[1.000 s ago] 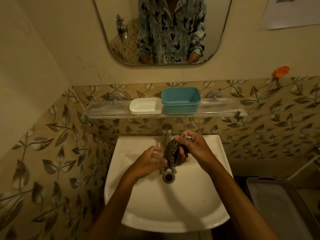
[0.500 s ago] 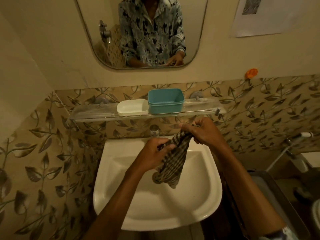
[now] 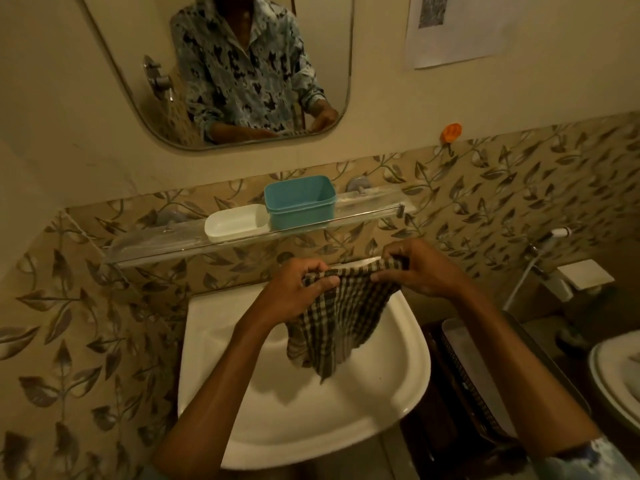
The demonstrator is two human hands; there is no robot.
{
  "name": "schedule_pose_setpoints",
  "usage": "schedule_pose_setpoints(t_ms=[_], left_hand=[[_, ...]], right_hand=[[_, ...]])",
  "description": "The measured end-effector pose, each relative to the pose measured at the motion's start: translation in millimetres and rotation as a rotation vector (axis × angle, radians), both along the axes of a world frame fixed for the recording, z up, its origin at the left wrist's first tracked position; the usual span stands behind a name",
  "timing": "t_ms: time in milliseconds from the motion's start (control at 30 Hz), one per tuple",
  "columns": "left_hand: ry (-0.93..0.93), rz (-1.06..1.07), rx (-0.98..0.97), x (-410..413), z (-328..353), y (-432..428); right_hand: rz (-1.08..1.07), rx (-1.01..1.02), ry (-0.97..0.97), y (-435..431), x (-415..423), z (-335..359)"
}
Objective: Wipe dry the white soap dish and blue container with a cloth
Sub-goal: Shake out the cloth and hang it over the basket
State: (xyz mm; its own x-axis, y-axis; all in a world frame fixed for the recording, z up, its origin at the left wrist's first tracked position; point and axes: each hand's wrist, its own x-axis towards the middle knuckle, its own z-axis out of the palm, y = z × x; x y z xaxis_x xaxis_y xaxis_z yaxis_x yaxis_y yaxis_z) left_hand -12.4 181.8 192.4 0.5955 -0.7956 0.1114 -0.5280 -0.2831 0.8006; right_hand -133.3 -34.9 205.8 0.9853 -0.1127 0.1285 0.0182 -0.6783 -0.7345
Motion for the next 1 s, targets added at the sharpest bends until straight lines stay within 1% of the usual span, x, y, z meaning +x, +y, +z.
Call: schedule_pose_setpoints(t_ms=[100,233,333,400,533,600,700,733,800,933,1000], left_hand=[[-0.025,-0.044,-0.008,1,0,-7],[0.012,-0.096,0.042,-5,-6,-20],[0.009,-0.157,0.028,-17,-13,-34],[0.007,-0.198,0.002,-30,-14,-46],[0.004,-0.298,-0.010,-56,-16,-79],[0.029,-0.327,0.004,-64,-17,-95],[0.180,-0.318,0.014,-75,-33,-123],[0.202,-0.311,0.017,-79,-39,-130],[0.196,-0.343,0.049,-87,-50,-150],[0.267,-0.360,0.097,-98,-60,-194],[0.227,-0.374,0.125,-102,-66,-223]], right_hand=[[-0.021,-0.015,-0.114,-3,-18,-2],[-0.105,-0.005,-0.086,-10,-45,-3],[-0.167,-0.017,-0.076,-23,-66,-5],[-0.213,0.031,-0.087,-33,-81,-7],[-0.382,0.173,-0.196,-55,-112,-8],[-0.412,0.249,-0.225,-69,-125,-12],[-0.427,0.357,-0.207,-91,-142,-23],[-0.425,0.371,-0.205,-97,-147,-27],[-0.420,0.390,-0.208,-116,-155,-35],[-0.419,0.420,-0.158,-166,-174,-43],[-0.397,0.342,-0.100,-193,-179,-54]])
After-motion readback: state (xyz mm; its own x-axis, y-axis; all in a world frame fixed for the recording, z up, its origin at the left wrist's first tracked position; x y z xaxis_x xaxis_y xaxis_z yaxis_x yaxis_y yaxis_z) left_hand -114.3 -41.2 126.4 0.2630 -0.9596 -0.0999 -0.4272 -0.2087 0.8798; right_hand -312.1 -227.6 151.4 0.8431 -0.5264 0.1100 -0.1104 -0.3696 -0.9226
